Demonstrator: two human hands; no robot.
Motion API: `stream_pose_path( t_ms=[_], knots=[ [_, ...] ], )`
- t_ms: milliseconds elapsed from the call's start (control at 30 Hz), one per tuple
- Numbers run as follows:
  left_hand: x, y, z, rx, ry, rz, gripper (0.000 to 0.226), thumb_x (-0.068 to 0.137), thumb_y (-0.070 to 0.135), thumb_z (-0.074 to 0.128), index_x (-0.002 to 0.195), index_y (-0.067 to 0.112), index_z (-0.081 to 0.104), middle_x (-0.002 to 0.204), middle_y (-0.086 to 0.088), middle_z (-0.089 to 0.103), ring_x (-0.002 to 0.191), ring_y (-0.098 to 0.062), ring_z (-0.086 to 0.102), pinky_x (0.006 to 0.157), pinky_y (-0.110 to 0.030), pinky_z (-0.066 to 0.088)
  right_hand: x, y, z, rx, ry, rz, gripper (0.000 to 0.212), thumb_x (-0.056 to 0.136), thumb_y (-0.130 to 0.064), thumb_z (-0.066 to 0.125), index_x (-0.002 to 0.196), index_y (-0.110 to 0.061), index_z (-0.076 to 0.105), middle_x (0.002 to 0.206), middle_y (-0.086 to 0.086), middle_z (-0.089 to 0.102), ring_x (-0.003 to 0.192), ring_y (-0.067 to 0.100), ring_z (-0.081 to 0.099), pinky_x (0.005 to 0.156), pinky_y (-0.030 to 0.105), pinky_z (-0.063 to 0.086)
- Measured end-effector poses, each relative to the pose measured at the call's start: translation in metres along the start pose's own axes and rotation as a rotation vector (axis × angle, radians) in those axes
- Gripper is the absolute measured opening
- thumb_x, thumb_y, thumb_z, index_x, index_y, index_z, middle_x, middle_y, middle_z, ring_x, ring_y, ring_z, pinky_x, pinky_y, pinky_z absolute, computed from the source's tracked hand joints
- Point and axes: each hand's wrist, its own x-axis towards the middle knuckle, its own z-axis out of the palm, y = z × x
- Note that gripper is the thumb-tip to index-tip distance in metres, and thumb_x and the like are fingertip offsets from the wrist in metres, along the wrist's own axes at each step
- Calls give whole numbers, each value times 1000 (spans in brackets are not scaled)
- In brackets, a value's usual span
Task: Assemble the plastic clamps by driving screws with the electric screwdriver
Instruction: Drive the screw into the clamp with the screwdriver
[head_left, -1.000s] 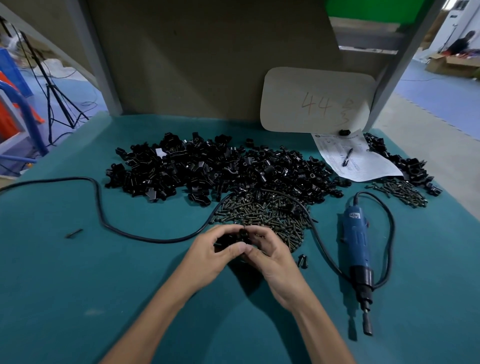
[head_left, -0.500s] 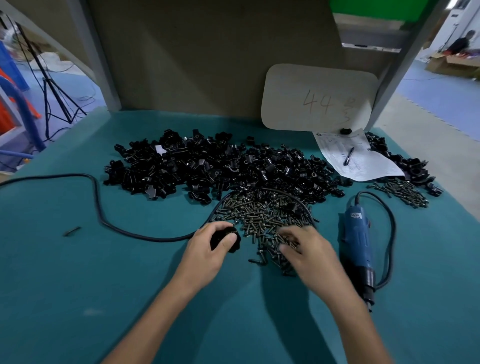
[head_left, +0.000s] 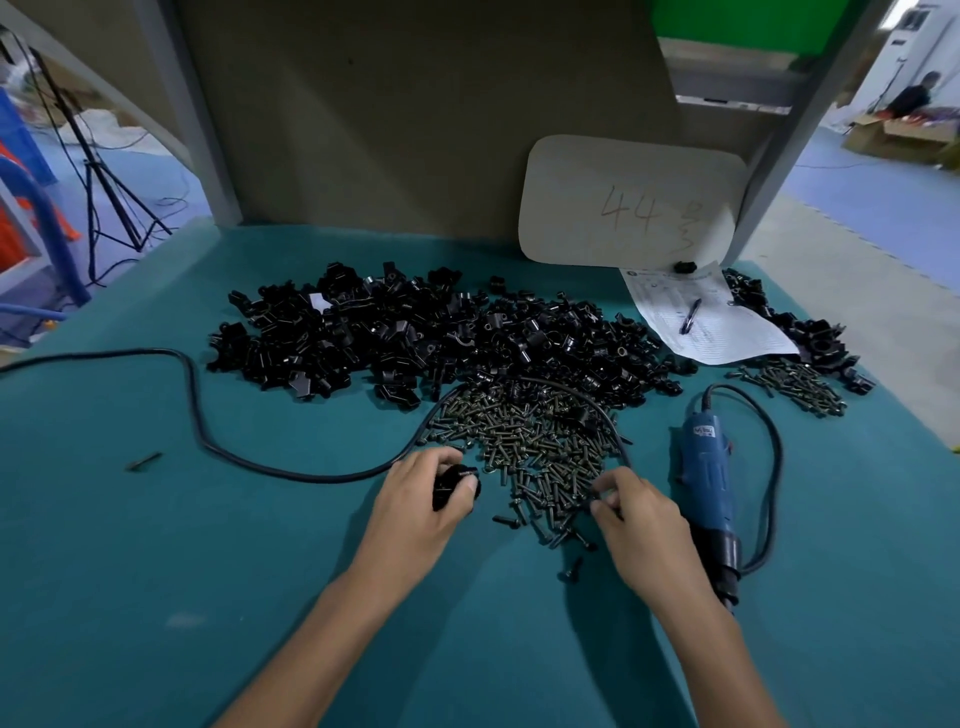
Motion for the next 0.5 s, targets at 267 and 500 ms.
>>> stream_pose_path(
  t_ms=[267, 500],
  knots=[
    [-4, 3, -3, 27, -16, 84, 18, 96, 44, 56, 109, 32, 58, 103, 26, 52, 105, 0, 43, 82, -13, 36, -7, -3, 2, 498, 103, -43, 14, 104, -29, 56, 100, -27, 69, 83, -4, 68, 78, 12, 65, 72, 32, 56],
    [-6, 8, -5, 11, -26, 140, 16, 98, 38, 58, 110, 28, 57, 104, 22, 52, 110, 0, 41, 86, -13, 36, -6, -37, 34, 976, -140, -27, 14, 101, -10, 61, 102, -15, 74, 91, 5, 76, 81, 18, 73, 72, 26, 57]
  ],
)
